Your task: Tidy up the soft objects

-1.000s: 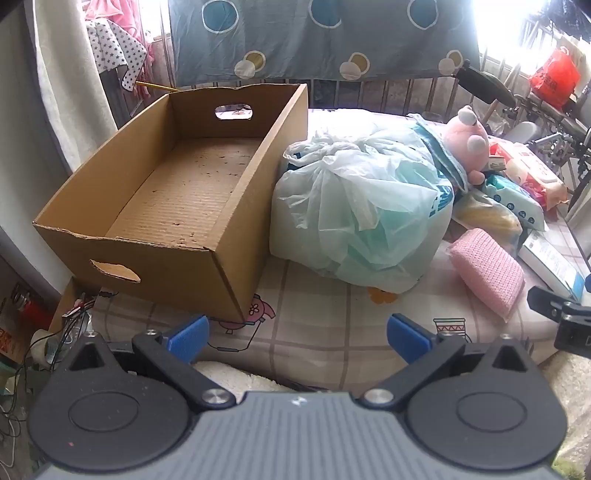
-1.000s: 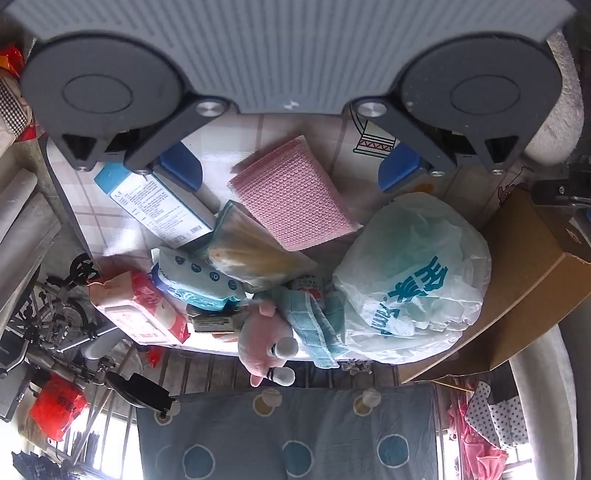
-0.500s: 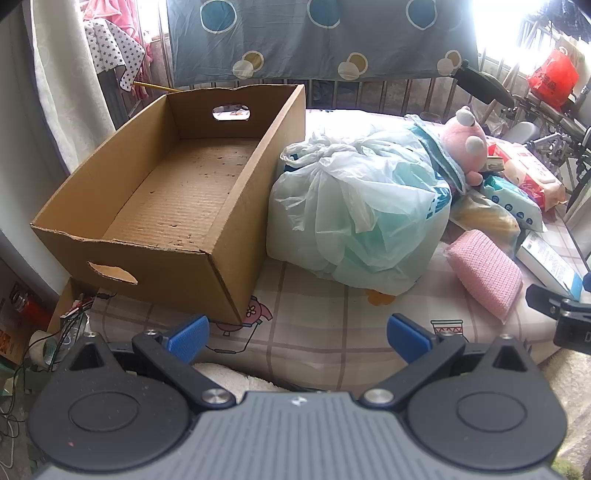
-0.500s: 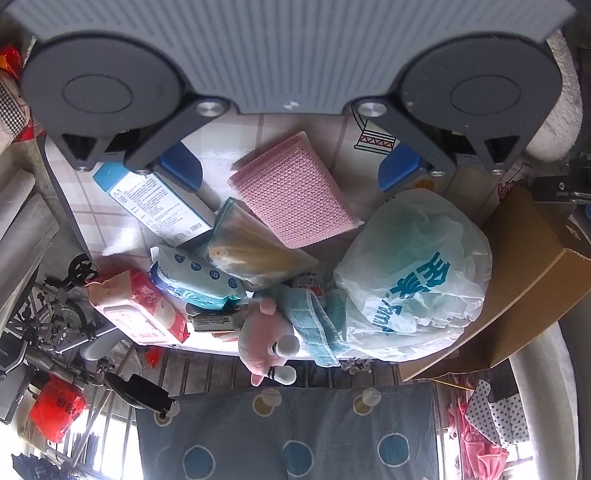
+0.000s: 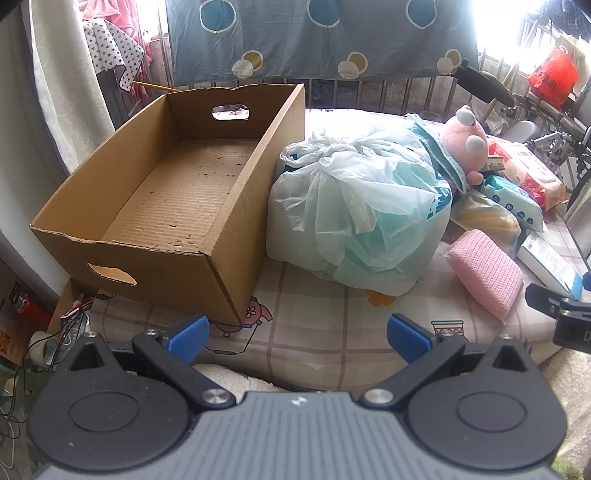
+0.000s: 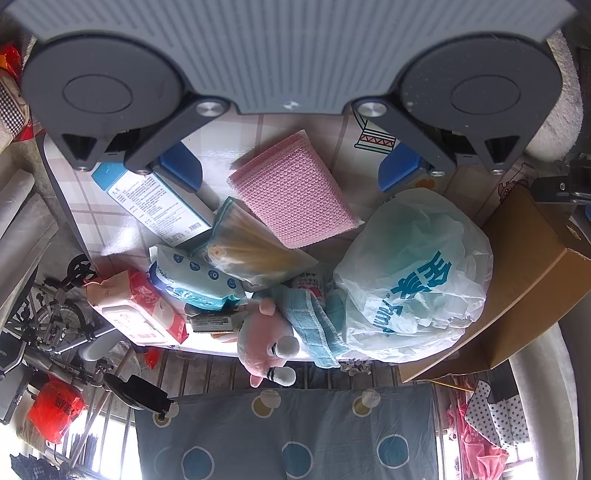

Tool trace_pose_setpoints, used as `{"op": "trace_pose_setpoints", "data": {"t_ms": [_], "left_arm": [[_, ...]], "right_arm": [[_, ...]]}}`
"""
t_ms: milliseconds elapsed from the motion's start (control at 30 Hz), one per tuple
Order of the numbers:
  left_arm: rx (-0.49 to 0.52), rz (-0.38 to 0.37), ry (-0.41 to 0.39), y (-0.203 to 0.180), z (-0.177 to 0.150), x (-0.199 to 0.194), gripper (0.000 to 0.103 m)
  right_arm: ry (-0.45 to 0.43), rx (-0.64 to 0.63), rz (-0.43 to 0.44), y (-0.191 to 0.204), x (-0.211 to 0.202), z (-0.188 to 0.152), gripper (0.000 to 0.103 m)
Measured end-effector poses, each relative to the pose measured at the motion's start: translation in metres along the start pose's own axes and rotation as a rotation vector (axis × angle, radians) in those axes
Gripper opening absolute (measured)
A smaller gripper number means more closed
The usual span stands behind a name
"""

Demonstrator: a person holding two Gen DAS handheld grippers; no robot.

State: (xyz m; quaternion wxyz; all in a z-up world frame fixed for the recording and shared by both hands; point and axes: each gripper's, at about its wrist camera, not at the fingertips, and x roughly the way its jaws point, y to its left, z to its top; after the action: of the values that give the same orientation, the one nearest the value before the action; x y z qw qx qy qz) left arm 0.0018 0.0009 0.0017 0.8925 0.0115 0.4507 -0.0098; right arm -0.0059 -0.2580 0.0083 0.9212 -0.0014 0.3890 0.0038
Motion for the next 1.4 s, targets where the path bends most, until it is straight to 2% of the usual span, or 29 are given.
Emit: {"op": "trace_pose_setpoints", "data": {"t_ms": [1400], "left_arm": [[0.008,0.005,0.007,-0.0047,-0.0014,0.0042,0.103]], "right_arm": [[0.009,0.009,0.005,-0.0016,0.0045,-0.0013,0.102]]}}
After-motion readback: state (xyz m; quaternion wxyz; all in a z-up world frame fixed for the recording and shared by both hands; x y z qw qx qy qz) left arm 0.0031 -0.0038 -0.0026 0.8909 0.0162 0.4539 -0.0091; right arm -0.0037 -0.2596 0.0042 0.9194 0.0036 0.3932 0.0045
